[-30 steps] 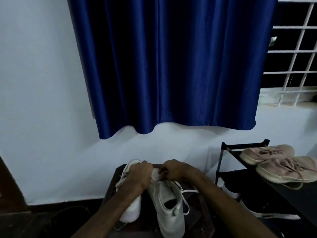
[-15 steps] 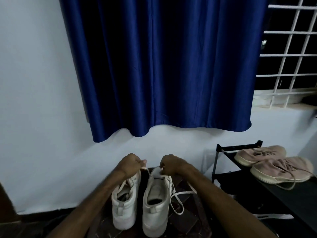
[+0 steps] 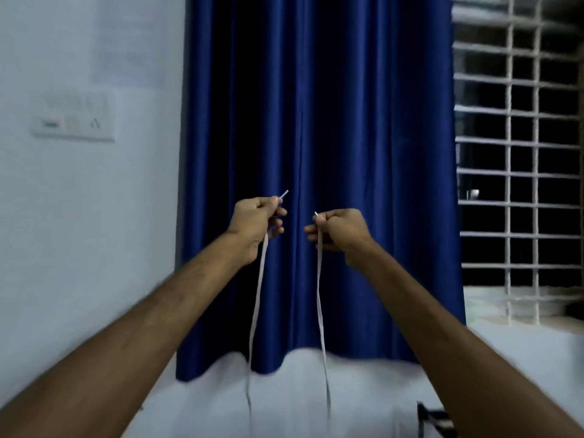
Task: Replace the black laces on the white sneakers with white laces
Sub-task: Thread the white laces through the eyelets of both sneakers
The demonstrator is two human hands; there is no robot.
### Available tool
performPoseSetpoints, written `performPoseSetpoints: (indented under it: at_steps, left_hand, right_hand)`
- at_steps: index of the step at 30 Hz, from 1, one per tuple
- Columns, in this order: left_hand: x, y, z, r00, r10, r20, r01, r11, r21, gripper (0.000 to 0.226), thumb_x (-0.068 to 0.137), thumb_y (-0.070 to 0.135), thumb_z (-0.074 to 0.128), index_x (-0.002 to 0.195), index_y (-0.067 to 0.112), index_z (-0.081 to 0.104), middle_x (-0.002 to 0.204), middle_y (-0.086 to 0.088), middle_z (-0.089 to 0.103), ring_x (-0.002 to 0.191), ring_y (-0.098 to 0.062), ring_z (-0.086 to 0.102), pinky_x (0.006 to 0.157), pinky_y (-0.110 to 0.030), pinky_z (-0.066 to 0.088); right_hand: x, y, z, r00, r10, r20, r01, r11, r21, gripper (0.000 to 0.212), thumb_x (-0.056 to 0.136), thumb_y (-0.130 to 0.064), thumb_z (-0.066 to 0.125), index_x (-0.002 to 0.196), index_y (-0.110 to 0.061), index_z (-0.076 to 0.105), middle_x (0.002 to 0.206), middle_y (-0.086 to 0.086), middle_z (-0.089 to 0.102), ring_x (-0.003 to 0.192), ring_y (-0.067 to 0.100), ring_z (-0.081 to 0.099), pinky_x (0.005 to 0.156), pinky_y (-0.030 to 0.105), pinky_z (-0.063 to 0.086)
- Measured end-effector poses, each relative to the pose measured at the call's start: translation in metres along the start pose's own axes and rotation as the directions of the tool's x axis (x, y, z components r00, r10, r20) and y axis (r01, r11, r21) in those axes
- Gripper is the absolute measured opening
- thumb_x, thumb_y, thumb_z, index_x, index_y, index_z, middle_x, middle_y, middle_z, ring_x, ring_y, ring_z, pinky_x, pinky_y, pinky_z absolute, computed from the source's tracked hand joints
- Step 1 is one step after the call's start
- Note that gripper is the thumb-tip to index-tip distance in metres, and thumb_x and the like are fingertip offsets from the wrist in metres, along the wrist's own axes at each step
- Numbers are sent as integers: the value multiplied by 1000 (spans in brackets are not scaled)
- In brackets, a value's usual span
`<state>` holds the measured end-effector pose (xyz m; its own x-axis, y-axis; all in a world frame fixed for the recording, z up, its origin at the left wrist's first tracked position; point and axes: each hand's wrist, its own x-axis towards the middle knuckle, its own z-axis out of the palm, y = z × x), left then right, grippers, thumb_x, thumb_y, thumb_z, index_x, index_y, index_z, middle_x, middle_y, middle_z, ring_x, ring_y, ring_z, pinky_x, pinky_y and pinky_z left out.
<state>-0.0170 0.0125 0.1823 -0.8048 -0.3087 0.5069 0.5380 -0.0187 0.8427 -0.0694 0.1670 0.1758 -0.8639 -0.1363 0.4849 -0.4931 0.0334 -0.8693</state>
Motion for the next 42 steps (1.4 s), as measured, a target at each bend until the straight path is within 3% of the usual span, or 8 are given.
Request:
performPoseSetpoints:
  at_steps: [4,9,15,22,26,34,42]
  left_hand:
    - [20,60,16,988,147,-41,-150,985,-86,12,97,13,57,101,7,68,76,-2,71,57,-7,59,59,-23,57]
    - [21,86,29,976,217,2,-217,974,63,15,97,14,57,104,8,69,88,-3,75,70,-10,67,64,-25,57]
    - [15,83,37,979,203,-1,-203,979,3,13,96,15,59,105,10,67,88,0,77,73,-11,70,62,-24,59]
    - [16,90,45,983,185,-17,-185,983,21,13,95,19,62,101,12,70,91,1,75,78,-12,66,69,-31,58]
    - [19,98,49,984,167,-67,-169,986,-17,11,93,20,64,99,14,71,77,3,63,67,-8,56,63,-28,54]
    - [19,93,43,972,230,-36,-225,968,114,7,91,24,67,89,17,66,78,1,62,64,-8,56,49,-19,51]
    - [23,96,43,947,320,-25,-301,912,278,10,95,21,61,93,16,70,87,1,69,68,-10,59,52,-20,50]
  right_hand:
    - [17,-70,-3,996,-76,-54,82,991,109,13,92,-12,61,97,-5,69,90,8,73,80,17,64,79,44,59]
    - [27,-122,-6,987,-139,-81,148,980,133,5,88,-12,67,88,-11,72,89,8,68,89,21,65,79,42,60]
    - [29,-127,-10,976,-170,-136,178,983,44,4,86,-18,72,83,-15,72,88,3,71,92,18,67,70,32,60]
    - [30,-127,-15,966,-213,-148,211,977,-28,3,86,-18,71,84,-16,73,89,1,72,90,16,67,75,36,60]
    - [31,-130,-11,969,-216,-118,214,976,-31,4,85,-20,72,83,-17,71,89,2,71,90,17,66,74,35,60]
    - [30,-128,-11,970,-220,-108,220,975,-11,5,86,-19,72,88,-14,72,89,3,71,91,17,66,72,33,59]
    - [28,-137,-11,971,-223,-81,220,975,-42,7,87,-14,68,92,-11,72,95,5,71,93,17,65,73,33,58]
